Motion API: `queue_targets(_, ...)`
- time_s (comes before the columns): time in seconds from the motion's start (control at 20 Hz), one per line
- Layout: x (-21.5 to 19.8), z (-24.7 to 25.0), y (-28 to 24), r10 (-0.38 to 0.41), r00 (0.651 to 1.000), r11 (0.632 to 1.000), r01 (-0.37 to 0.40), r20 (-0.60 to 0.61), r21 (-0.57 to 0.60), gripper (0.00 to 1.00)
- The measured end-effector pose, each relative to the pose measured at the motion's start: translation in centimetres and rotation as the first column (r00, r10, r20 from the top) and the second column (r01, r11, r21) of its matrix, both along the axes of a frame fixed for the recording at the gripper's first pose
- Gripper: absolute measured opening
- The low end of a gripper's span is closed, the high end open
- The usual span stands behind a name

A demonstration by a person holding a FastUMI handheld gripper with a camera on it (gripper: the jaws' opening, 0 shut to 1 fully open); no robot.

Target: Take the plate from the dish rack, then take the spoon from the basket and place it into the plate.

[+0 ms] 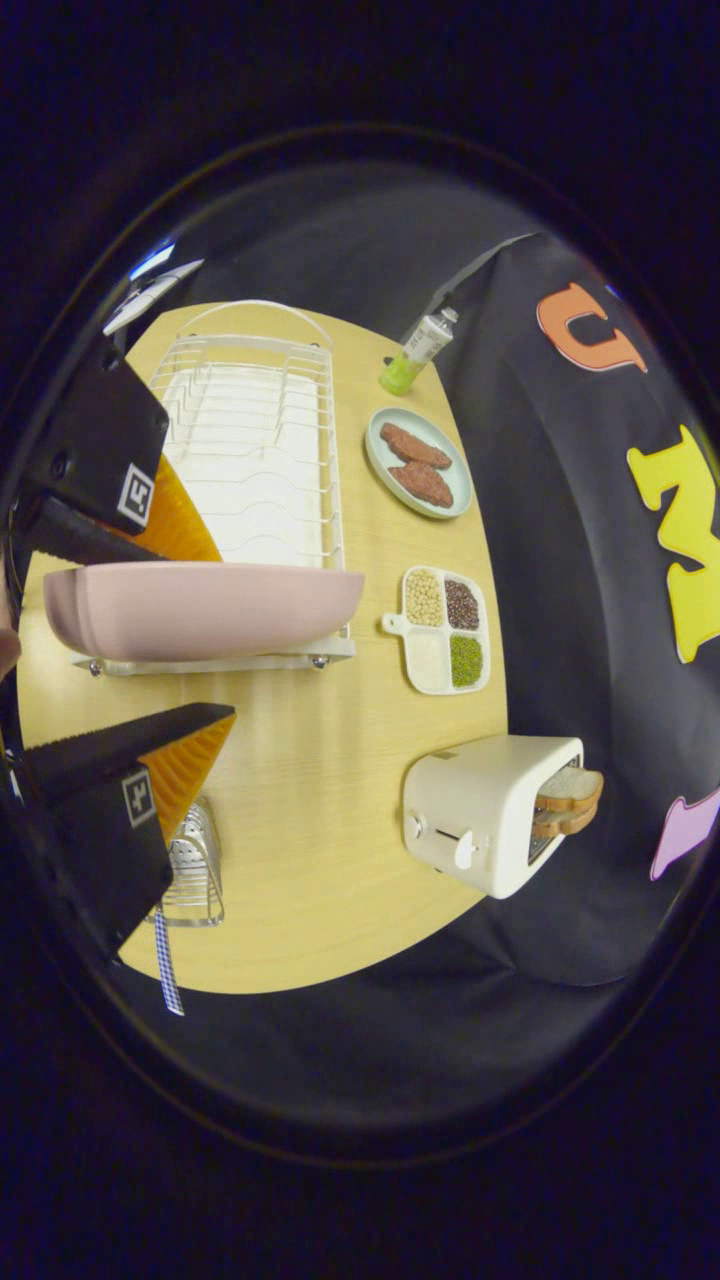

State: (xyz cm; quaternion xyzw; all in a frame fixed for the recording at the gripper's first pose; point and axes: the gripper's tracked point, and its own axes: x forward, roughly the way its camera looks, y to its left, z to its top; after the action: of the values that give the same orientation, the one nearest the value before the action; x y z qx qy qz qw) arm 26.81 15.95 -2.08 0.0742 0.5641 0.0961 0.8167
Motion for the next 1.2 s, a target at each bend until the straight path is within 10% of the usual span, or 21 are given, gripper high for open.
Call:
queue_targets(0.2, -0.2, 0.3, 0.6, -0.016, 1.000, 0.999, 0.016, -0.004, -0.038, 0.40)
queue_targets(0.85, -1.6, 4.5, -0.1, -0.033, 0.997, 0.960, 0.053, 0.076, -0.276, 0.37)
queue_targets(1.2, -5.5, 6.5, 0.4, -0.007, 0.994, 0.991, 0.021, 0.105, -0.135, 0.34)
